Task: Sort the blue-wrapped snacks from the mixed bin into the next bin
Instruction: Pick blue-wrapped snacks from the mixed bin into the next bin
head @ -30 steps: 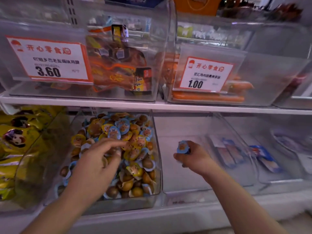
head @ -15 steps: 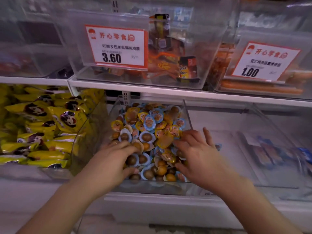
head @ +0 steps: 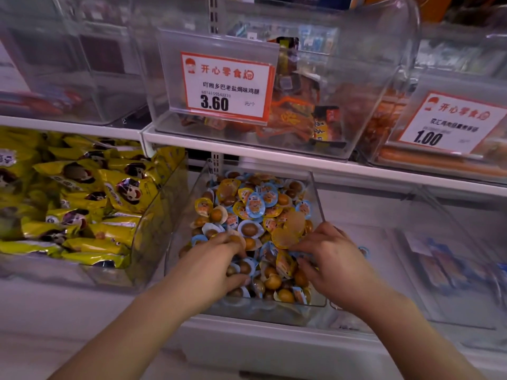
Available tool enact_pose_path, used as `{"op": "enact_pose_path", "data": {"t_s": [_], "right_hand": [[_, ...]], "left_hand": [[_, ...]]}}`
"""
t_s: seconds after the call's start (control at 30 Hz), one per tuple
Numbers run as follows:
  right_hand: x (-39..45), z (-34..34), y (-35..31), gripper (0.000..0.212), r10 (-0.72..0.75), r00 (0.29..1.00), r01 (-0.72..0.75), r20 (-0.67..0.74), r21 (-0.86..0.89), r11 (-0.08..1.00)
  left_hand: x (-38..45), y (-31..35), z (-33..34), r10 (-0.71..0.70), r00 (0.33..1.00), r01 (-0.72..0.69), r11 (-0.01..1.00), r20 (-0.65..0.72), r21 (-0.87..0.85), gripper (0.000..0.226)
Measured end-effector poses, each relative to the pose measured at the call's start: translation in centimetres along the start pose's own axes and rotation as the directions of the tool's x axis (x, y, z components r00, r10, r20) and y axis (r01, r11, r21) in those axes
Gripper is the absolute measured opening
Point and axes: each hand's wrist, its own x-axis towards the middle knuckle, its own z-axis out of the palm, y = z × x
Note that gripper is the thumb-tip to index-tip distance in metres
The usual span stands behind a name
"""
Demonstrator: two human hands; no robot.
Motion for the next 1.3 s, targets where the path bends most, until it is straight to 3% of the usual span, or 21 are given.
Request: {"op": "enact_pose_path", "data": {"t_s": [0.13,0.23,0.33,0.4,0.43,0.47,0.5,0.53,0.6,0.67,0.73,0.83,0.9,0.97,1.0,1.03,1.07,1.1,1.17,1.23,1.3], "right_hand": [[-0.3,0.9,0.1,0.022,0.011,0.993,-0.008,-0.119,0.031,0.999],[-0.4,1.0,-0.1,0.02,0.035,0.955,-0.005,-0.294,0.103,0.995],[-0.5,-0.5,-2.0,0.028,0.282,0.847,-0.049,-0.451,0.461,0.886],[-0.3,-1.6,-4.6,0.029,0.555,0.77,-0.116,-0.316,0.785,0.608],[-0.2,-1.7,-5.8,0.024,0.671,0.722,-0.132,-0.169,0.918,0.373],[-0.1,-1.6,-6.7,0.018,0.726,0.686,-0.138,0.046,0.988,0.068],[-0.1,-1.4,-7.5,0.018,0.684,0.67,-0.148,0.288,0.955,-0.257],[0.0,-1.4,-8.1,0.023,0.575,0.675,-0.157,0.462,0.852,-0.5],[-0.2,-1.8,-8.2,0.04,0.363,0.724,-0.178,0.586,0.667,-0.723],[-0.3,-2.2,-7.1,0.049,0.324,0.751,-0.101,0.576,0.584,-0.805],[-0.3,-3.0,-6.0,0.048,0.341,0.775,-0.05,0.531,0.59,-0.806],[-0.6,-2.6,-4.9,0.043,0.447,0.764,-0.09,0.466,0.762,-0.641],[-0.8,-2.5,-4.3,0.03,0.493,0.764,-0.101,0.416,0.832,-0.545],[-1.1,-2.9,-2.9,0.02,0.541,0.763,-0.061,0.354,0.872,-0.485],[-1.2,-3.1,-1.8,0.017,0.575,0.748,-0.034,0.331,0.885,-0.465],[-1.3,-3.3,-0.5,0.017,0.605,0.734,-0.015,0.308,0.898,-0.44],[-1.4,-3.6,0.9,0.017,0.628,0.723,-0.014,0.289,0.914,-0.405],[-1.7,-3.6,2.3,0.018,0.651,0.71,-0.047,0.268,0.941,-0.335],[-2.3,-2.9,4.8,0.022,0.687,0.688,-0.238,0.235,0.967,-0.092],[-2.9,-1.7,6.5,0.031,0.675,0.681,-0.449,0.283,0.89,0.079],[-3.4,-0.6,7.4,0.042,0.609,0.677,-0.568,0.413,0.82,0.075]], "left_hand": [[0.3,-0.4,-0.4,0.064,0.994,-0.071,0.994,-0.09,-0.086,0.027],[0.5,-0.2,-0.8,0.074,0.992,-0.087,0.989,-0.106,-0.118,0.027],[0.4,1.3,-1.7,-0.015,0.968,-0.078,0.933,-0.252,-0.352,0.031],[0.4,3.5,-2.3,-0.136,0.895,-0.143,0.814,-0.425,-0.562,0.028],[0.4,4.9,-2.3,-0.19,0.857,-0.18,0.761,-0.479,-0.624,0.021],[0.6,6.3,-2.1,-0.236,0.829,-0.206,0.714,-0.507,-0.669,0.018],[0.6,7.5,-1.7,-0.272,0.811,-0.224,0.674,-0.519,-0.704,0.018],[0.6,8.5,-1.3,-0.284,0.804,-0.235,0.655,-0.522,-0.719,0.019],[0.5,9.4,-0.3,-0.214,0.809,-0.245,0.724,-0.548,-0.645,0.024],[0.7,9.4,0.3,-0.055,0.842,-0.248,0.844,-0.537,-0.476,0.032],[0.8,9.5,0.6,0.099,0.859,-0.291,0.902,-0.502,-0.319,0.04],[0.6,10.3,1.4,0.299,0.855,-0.416,0.883,-0.423,-0.216,0.06],[0.3,10.8,1.3,0.264,0.887,-0.423,0.793,-0.379,-0.439,0.069],[0.1,10.8,1.0,0.177,0.933,-0.356,0.553,-0.312,-0.753,0.068],[0.2,10.5,0.9,0.134,0.947,-0.321,0.448,-0.293,-0.834,0.064],[0.3,10.1,0.8,0.101,0.954,-0.299,0.427,-0.283,-0.854,0.058],[0.5,9.5,0.8,0.087,0.954,-0.29,0.505,-0.286,-0.813,0.053],[0.8,8.7,0.9,0.097,0.947,-0.292,0.651,-0.305,-0.7,0.047],[1.3,7.1,1.3,0.161,0.933,-0.285,0.875,-0.321,-0.391,0.04],[1.7,5.7,1.7,0.206,0.948,-0.258,0.944,-0.242,-0.206,0.044],[1.8,4.8,1.9,0.227,0.96,-0.243,0.966,-0.164,-0.085,0.053]]}}
